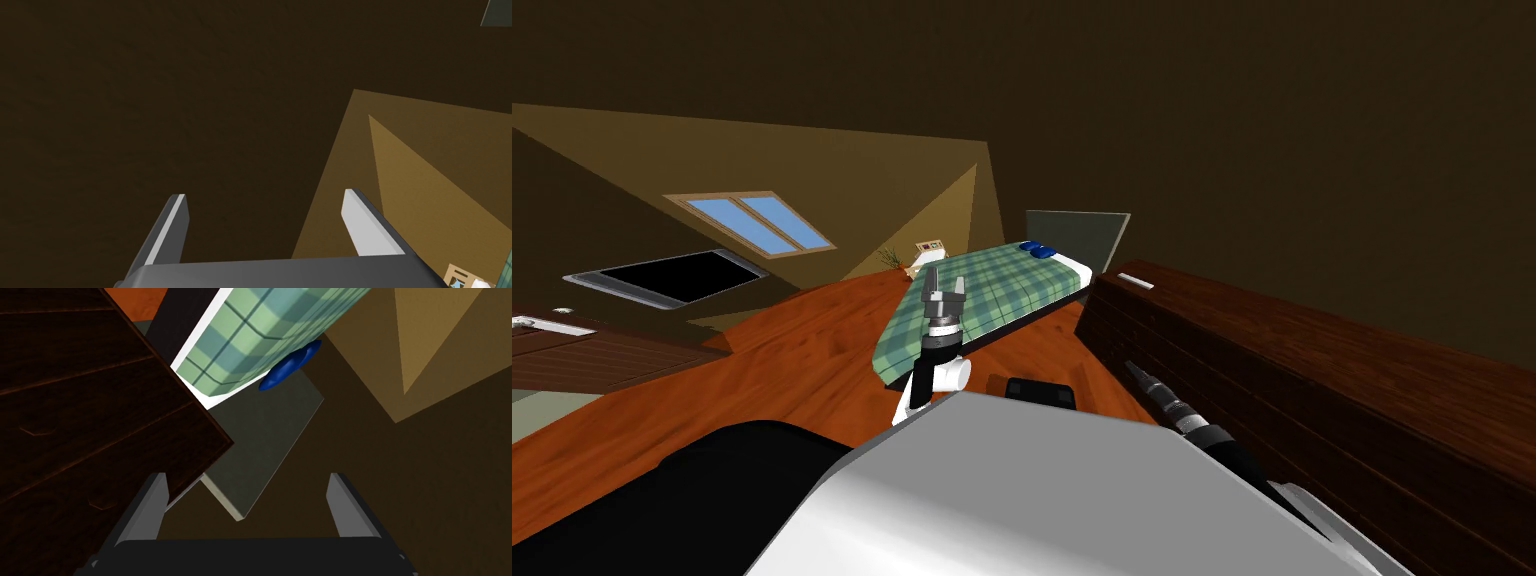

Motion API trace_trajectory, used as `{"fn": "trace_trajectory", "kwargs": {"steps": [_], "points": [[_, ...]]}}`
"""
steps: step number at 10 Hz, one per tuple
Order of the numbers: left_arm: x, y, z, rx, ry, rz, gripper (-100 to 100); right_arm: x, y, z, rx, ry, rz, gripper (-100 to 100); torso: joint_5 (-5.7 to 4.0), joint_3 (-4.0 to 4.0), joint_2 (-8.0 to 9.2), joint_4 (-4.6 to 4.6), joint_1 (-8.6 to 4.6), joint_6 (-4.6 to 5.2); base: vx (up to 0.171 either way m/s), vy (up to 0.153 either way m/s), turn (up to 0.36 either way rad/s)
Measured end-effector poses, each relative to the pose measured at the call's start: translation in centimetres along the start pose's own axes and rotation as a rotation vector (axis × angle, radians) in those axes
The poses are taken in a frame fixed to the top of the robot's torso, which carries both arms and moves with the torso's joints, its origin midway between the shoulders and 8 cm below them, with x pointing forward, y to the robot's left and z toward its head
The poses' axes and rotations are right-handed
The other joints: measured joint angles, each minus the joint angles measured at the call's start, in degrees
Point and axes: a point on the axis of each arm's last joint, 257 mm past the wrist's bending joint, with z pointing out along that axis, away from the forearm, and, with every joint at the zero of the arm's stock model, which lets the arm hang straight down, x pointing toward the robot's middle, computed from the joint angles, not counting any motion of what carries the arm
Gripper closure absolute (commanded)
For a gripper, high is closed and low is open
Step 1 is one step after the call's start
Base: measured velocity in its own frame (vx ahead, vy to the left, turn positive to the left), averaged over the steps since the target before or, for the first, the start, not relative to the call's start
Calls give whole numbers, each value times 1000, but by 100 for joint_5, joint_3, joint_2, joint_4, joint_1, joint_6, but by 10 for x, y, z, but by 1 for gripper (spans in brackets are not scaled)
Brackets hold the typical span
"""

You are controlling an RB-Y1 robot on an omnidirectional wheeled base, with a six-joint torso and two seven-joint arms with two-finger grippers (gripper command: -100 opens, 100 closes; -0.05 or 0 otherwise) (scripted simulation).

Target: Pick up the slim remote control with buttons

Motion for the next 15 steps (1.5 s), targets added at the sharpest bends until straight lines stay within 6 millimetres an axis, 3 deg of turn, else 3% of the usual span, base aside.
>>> {"fn": "trace_trajectory", "kwargs": {"steps": [4,7,11,15], "points": [[0,0,0,0,0,0,0,13,-48,-21,74,103,-79,-100,-3,-4,-6,-1,-14,2,42,31,101],[0,0,0,0,0,0,0,29,-88,-51,140,214,-156,-100,-3,-15,-27,-5,-9,-1,85,35,101],[0,0,0,0,0,0,0,32,-140,-96,231,359,-263,-100,-5,-19,-33,-7,-21,0,98,11,108],[0,0,0,0,0,0,0,19,-187,-146,315,500,-377,-100,-4,-21,-37,-8,-15,0,112,15,102]]}}
